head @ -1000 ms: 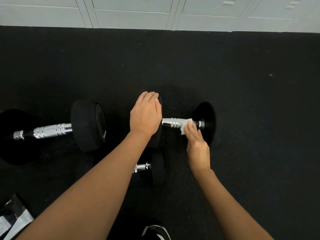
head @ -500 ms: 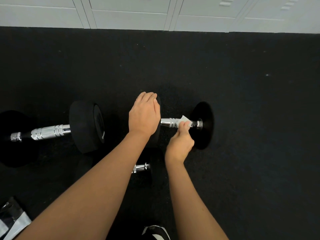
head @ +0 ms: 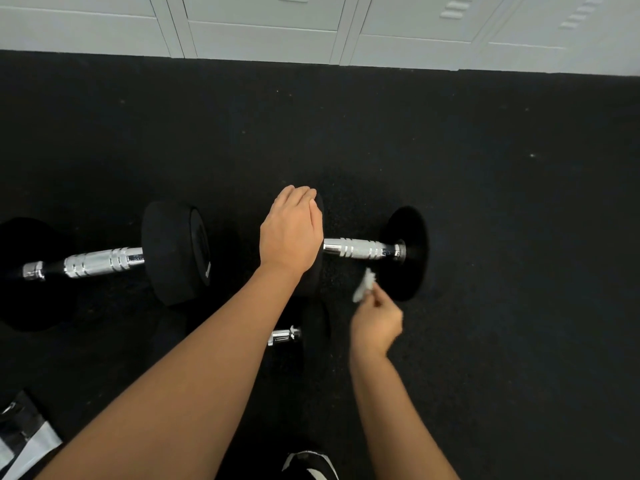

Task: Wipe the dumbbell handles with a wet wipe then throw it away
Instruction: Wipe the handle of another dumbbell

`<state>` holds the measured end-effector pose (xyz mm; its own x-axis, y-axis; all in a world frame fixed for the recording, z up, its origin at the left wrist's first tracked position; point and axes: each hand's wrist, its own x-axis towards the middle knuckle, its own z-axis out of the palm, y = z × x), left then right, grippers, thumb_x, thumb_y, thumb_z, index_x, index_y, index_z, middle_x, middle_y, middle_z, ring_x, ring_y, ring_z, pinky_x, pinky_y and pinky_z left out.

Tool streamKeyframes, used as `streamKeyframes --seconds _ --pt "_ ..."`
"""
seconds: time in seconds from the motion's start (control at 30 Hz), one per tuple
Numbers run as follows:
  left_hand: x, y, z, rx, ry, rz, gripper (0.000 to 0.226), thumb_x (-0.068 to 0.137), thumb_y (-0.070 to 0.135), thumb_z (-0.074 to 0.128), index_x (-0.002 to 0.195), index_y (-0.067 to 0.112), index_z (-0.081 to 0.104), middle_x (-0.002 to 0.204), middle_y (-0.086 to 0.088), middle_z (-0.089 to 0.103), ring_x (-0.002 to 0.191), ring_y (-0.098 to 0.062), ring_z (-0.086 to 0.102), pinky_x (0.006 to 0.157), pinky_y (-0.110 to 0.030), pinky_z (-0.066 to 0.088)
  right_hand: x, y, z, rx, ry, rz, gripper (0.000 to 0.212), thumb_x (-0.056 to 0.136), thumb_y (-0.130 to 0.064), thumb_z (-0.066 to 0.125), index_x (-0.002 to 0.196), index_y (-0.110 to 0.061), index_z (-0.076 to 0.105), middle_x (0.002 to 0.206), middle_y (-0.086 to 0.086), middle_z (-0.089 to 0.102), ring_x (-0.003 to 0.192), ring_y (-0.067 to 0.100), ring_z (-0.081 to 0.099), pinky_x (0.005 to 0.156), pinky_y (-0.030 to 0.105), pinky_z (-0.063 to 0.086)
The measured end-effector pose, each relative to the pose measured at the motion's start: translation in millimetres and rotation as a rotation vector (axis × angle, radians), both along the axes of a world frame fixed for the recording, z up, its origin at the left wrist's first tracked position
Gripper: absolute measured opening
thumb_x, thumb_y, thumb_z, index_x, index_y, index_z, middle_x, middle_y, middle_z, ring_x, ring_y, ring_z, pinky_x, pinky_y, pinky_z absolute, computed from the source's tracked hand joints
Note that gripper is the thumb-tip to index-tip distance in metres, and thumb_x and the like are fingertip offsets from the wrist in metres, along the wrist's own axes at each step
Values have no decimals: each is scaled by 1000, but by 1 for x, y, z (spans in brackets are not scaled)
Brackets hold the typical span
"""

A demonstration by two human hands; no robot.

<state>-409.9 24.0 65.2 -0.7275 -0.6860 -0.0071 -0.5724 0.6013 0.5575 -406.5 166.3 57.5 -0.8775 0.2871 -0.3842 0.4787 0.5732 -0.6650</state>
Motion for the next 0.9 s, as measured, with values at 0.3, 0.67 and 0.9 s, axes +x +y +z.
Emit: streamKeyframes --seconds 0.3,0.67,0.9 --pt "-1 1 1 10 -4 5 40 100 21 30 131 11 53 136 -2 53 135 -17 38 112 -32 32 -40 -37 16 -80 59 -90 24 92 -1 46 93 9 67 92 20 69 85 27 63 61 14 34" --pt "-1 1 -1 0 -8 1 40 100 22 29 131 11 52 136 -2 53 135 -16 38 111 -33 34 -20 -45 24 -56 -8 150 25 94 -6 45 103 -2 68 97 13 68 69 10 57 55 15 42" --pt "-1 0 -2 7 10 5 40 100 22 29 131 12 53 136 -1 54 135 -16 38 111 -33 34 -48 -13 34 256 335 475 26 93 -11 48 110 -6 66 97 18 70 89 30 66 83 28 46"
